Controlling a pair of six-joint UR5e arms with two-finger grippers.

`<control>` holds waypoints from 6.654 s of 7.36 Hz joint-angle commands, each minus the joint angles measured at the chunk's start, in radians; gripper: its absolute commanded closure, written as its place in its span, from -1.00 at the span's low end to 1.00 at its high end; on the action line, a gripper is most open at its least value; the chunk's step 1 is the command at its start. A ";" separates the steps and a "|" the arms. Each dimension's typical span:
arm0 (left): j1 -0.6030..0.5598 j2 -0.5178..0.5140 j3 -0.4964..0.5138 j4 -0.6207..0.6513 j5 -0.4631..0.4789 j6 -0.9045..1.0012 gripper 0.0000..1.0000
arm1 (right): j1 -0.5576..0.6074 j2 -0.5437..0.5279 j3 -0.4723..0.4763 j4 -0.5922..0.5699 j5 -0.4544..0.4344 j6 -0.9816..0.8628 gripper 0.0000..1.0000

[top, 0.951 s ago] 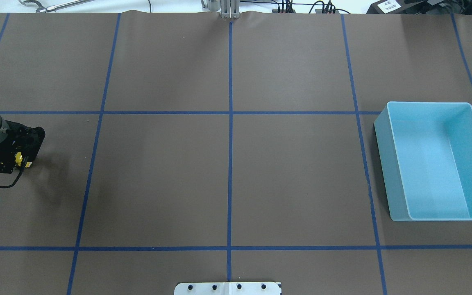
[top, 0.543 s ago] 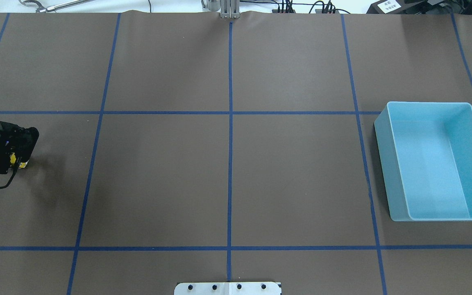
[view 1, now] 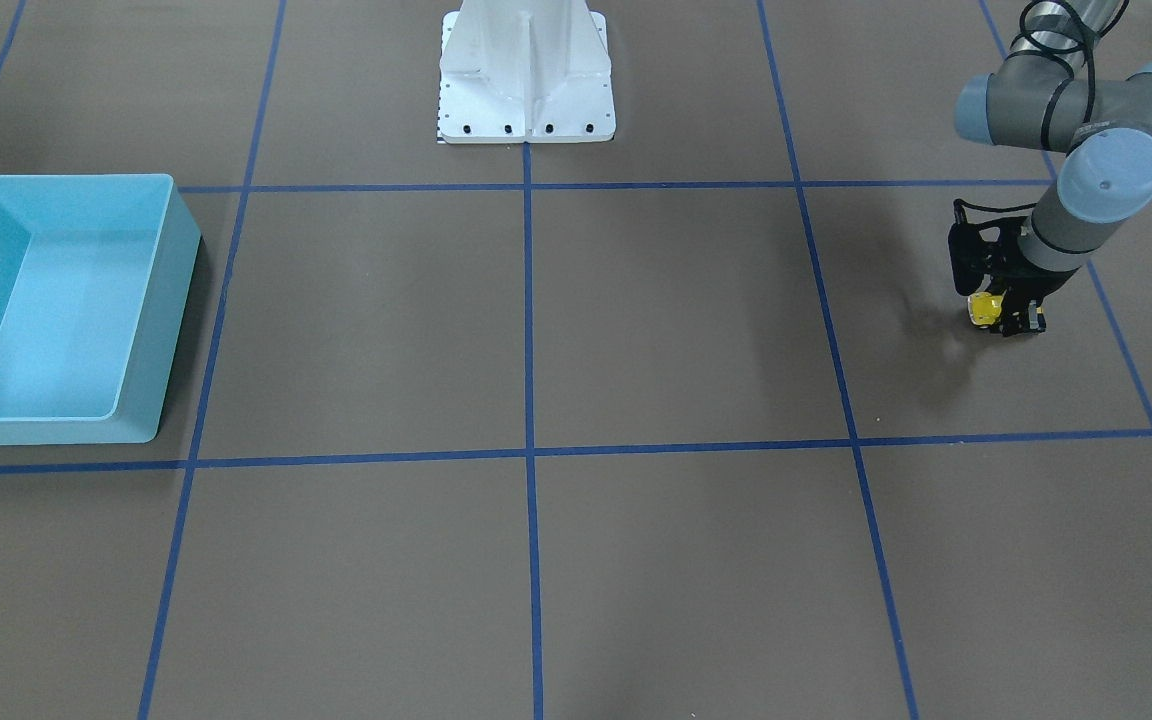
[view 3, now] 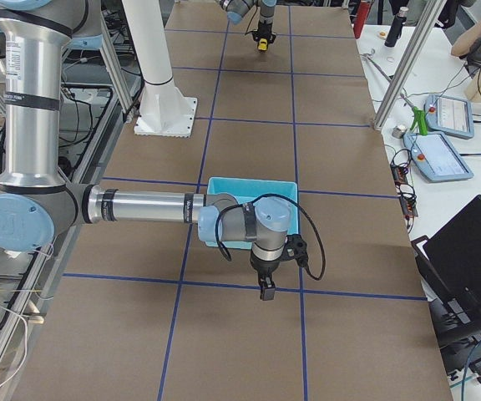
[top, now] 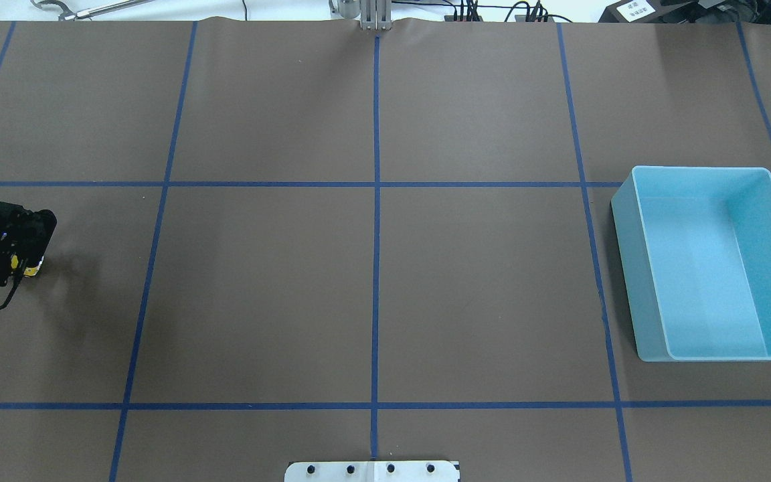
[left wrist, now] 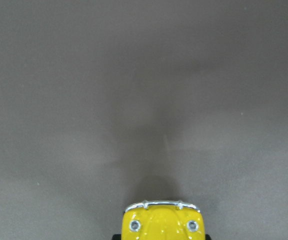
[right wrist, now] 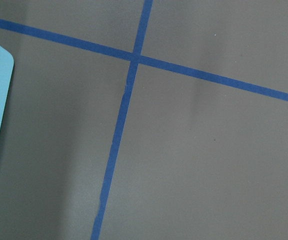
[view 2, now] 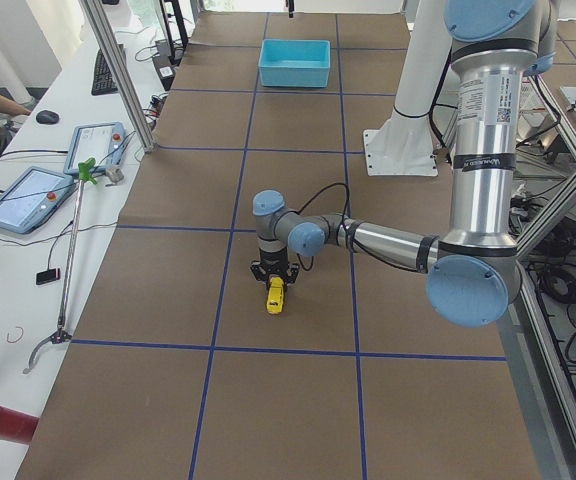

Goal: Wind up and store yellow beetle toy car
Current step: 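Keep pulling the car backward to the table edge with the left gripper, then open the left gripper to release the car and withdraw the left arm, then move the right gripper from above the bin toward the car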

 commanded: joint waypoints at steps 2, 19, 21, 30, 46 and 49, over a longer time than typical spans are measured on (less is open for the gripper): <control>-0.009 0.013 0.016 -0.039 -0.009 0.008 0.88 | 0.000 0.000 0.001 0.000 0.000 0.000 -0.99; -0.089 0.084 0.093 -0.182 -0.073 0.097 0.88 | 0.000 0.000 -0.002 0.000 0.000 0.000 -0.99; -0.092 0.090 0.102 -0.191 -0.072 0.105 0.88 | 0.000 0.000 -0.002 0.000 0.000 0.000 -0.99; -0.129 0.090 0.127 -0.217 -0.078 0.174 -1.00 | 0.000 0.000 -0.002 0.000 0.000 0.000 -0.99; -0.404 0.013 0.110 -0.127 -0.167 -0.687 -1.00 | -0.001 0.017 -0.007 0.075 0.008 -0.008 -0.99; -0.457 -0.057 0.134 -0.124 -0.228 -1.056 -1.00 | -0.059 0.041 0.135 0.124 0.061 0.000 -0.99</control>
